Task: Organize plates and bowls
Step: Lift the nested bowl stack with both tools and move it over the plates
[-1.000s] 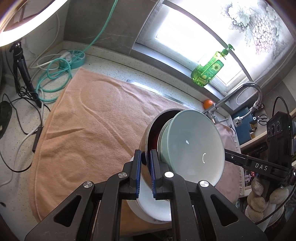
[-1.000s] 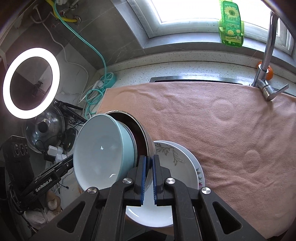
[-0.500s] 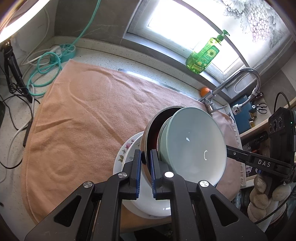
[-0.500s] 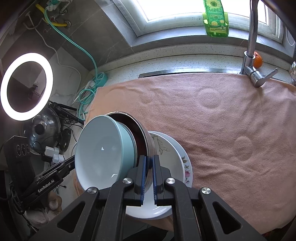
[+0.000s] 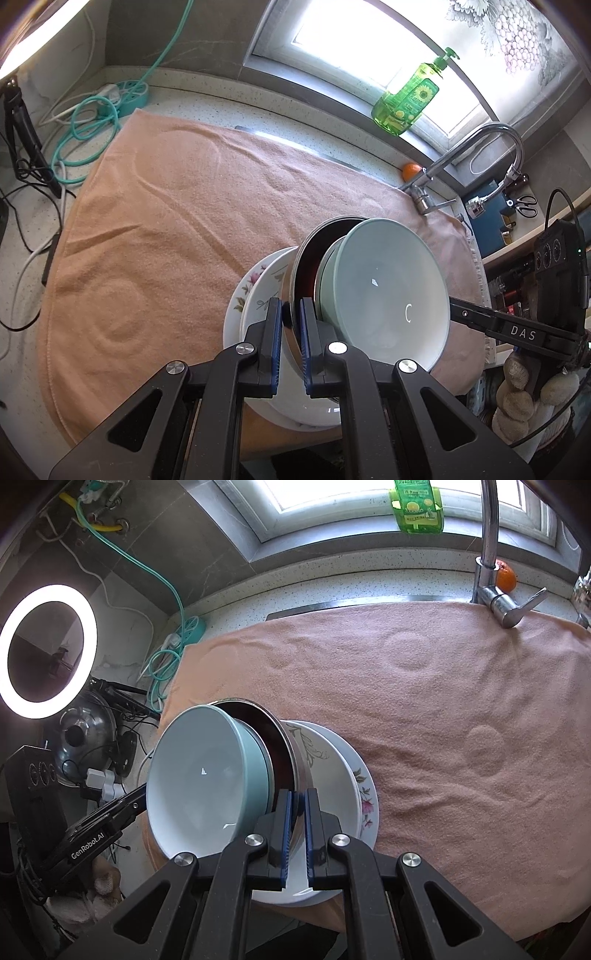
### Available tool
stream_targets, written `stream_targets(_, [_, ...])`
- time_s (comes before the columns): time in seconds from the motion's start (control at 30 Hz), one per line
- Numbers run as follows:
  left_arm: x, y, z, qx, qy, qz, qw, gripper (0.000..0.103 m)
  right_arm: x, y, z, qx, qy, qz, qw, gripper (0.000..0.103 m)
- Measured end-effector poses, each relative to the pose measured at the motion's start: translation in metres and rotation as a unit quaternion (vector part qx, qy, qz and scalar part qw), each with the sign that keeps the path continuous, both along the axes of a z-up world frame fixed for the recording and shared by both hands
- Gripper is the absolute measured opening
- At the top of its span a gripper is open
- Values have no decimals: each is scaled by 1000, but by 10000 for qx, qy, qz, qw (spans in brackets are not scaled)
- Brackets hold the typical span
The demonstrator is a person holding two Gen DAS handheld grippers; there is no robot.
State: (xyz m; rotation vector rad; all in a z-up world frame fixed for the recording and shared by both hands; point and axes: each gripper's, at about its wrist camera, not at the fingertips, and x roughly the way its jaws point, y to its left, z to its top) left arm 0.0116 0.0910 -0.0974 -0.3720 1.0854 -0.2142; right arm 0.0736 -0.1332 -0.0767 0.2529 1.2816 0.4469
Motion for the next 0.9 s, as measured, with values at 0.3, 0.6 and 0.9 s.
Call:
stream_targets(0.3, [1,-4,-9,31,121,-99,9999,7,-3,-4,-9,17,94,-56,9999,6])
stream_targets(0.6, [3,-5,-10,34,143,-162,9998,7,-5,-5,-20,-9,212,-93,9997,6])
stream_targets(0.9, [2,-5,-12,16,169,-226,9996,7,-7,-6,-21,-15,201,-123,9997,6])
